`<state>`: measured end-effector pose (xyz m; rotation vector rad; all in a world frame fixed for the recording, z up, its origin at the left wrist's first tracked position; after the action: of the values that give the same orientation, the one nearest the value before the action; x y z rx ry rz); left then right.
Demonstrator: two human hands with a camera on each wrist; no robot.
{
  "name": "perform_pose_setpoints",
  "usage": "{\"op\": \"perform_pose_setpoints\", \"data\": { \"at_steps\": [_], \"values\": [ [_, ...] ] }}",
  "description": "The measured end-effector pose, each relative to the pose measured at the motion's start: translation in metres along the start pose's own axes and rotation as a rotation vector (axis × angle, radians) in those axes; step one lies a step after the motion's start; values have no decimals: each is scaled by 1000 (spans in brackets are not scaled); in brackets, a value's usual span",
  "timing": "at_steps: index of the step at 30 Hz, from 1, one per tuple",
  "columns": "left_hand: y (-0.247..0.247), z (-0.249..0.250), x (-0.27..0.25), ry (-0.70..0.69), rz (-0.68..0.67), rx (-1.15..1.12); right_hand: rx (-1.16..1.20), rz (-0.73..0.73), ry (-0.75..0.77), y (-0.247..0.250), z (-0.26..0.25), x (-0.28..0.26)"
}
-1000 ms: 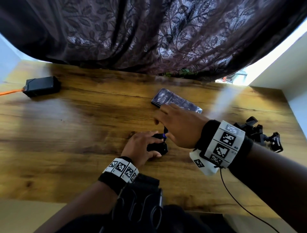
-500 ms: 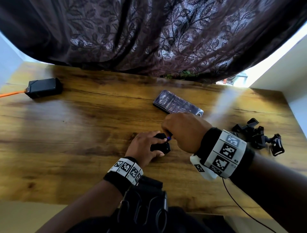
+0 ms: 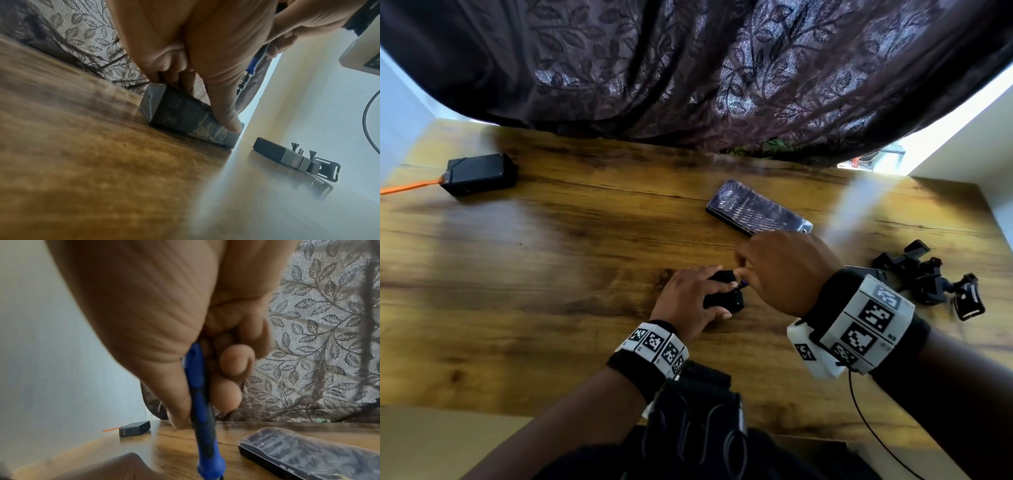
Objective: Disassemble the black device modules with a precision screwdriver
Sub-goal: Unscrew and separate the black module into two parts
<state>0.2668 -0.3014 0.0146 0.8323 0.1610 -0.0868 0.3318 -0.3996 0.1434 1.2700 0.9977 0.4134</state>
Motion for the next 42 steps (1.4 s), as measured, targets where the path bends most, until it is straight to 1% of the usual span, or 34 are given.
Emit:
{"op": "perform_pose_setpoints", "data": {
  "at_steps": [7,10,14,16,18,21,23,26,30,32,36,42],
  "values": [
    [-1,-1,1,-7,18,3,79,-14,70,1,2,-8],
    [-1,-1,1,-14,8,8,97,-2,32,-1,8,-7],
    [-1,-2,3,-18,-6,-1,28,-2,-66,-5,11,-4],
    [-1,-3,3,-19,-10,-9,-8,-5,-82,-5,11,-5],
    [-2,-3,3,-17,-11,-5,11,0,-51,-4,8,-7],
    [-1,-3,3,-20,-1,1,90,-16,41,-3,5,-9],
    [-1,-3,3,-19,0,-6,136,-14,65,0,5,-9],
    [-1,-2,3,-17,-9,0,127,5,37,1,7,-6],
    [-1,-2,4,-8,-23,19,49,-7,-15,-1,10,0],
    [-1,-2,4,-11,-22,19,37,-24,-12,-2,12,1],
    [-1,-1,3,-17,-18,42,68,-16,43,-5,13,-2],
    [-1,-1,4,-11,-32,41,101,-48,8,-7,21,1]
  ]
}}
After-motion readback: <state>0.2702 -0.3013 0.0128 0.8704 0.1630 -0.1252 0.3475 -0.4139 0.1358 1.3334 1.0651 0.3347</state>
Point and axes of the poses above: each hand's wrist, its own x-axis towards the middle knuckle, its own y-axis out of the back of the hand, z = x × y, the point moved 6 cm from there along x, towards the middle knuckle, and after that the axes turned 6 degrees about -z, right-handed, at the moved point
